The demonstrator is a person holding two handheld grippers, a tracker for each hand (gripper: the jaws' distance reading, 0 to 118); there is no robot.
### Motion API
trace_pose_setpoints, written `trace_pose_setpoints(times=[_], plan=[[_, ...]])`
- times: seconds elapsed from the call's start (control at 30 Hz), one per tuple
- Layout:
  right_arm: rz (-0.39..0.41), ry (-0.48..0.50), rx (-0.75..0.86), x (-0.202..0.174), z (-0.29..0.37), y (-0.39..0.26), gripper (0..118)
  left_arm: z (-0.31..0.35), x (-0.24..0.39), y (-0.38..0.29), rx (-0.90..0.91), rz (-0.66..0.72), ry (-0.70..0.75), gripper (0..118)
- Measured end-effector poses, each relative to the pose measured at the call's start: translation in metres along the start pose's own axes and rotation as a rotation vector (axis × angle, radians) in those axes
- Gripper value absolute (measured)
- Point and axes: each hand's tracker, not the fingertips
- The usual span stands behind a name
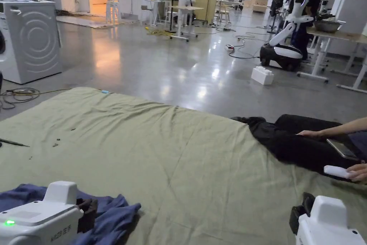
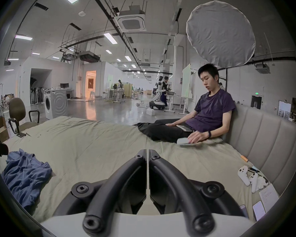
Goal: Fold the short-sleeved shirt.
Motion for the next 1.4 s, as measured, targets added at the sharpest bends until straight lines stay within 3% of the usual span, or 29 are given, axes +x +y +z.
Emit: trace_pose_setpoints(times=[0.03, 0.13, 0.23, 0.3, 0.4, 0.47, 0.53, 0.6, 0.67, 0.7, 0.73, 0.77, 0.87, 0.93, 1.1, 1.23, 1.4], plan=[[-0.001, 0.002, -0.014, -0.003, -0.001, -0.002, 3, -0.001, -0.017, -0.003, -0.041, 0.016, 0.008, 18], [0.018, 0.021, -0.032, -0.013, -0.006, -0.007, 3, -0.007, -0.057, -0.015, -0.13, 0.084, 0.049, 68], [0.034, 0.033, -0.048, -0.023, -0.011, -0.013, 3, -0.021, -0.086, -0.029, -0.223, 0.088, 0.114, 96], [0.04, 0.042, -0.062, -0.029, -0.014, -0.017, 3, -0.034, -0.1, -0.039, -0.25, 0.086, 0.101, 103], [0.061, 0.06, -0.077, -0.038, -0.016, -0.021, 3, -0.054, -0.113, -0.055, -0.289, 0.097, 0.084, 103], [0.081, 0.068, -0.082, -0.043, -0.016, -0.023, 3, -0.068, -0.117, -0.065, -0.321, 0.101, 0.103, 101], [0.094, 0.071, -0.081, -0.047, -0.016, -0.024, 3, -0.082, -0.12, -0.075, -0.352, 0.097, 0.115, 81], [0.099, 0.073, -0.087, -0.048, -0.016, -0.026, 3, -0.096, -0.119, -0.086, -0.423, 0.08, 0.147, 80], [0.104, 0.073, -0.093, -0.049, -0.017, -0.026, 3, -0.106, -0.113, -0.098, -0.496, 0.031, 0.145, 60], [0.105, 0.072, -0.095, -0.049, -0.017, -0.027, 3, -0.107, -0.107, -0.103, -0.487, -0.009, 0.176, 45], [0.107, 0.069, -0.099, -0.05, -0.018, -0.027, 3, -0.102, -0.101, -0.102, -0.406, -0.045, 0.18, 18], [0.109, 0.068, -0.101, -0.051, -0.018, -0.028, 3, -0.102, -0.097, -0.102, -0.416, -0.067, 0.183, 8], [0.115, 0.071, -0.108, -0.053, -0.018, -0.031, 3, -0.095, -0.086, -0.101, -0.388, -0.102, 0.16, 8], [0.116, 0.077, -0.114, -0.055, -0.018, -0.033, 3, -0.099, -0.083, -0.103, -0.376, -0.162, 0.219, 5], [0.115, 0.084, -0.117, -0.056, -0.014, -0.035, 3, -0.103, -0.097, -0.105, -0.352, 0.043, 0.198, 4], [0.106, 0.079, -0.105, -0.051, -0.01, -0.032, 3, -0.088, -0.095, -0.092, -0.218, -0.003, 0.18, 4], [0.096, 0.072, -0.087, -0.044, -0.005, -0.027, 3, -0.056, -0.075, -0.05, -0.058, 0.043, 0.162, 4]])
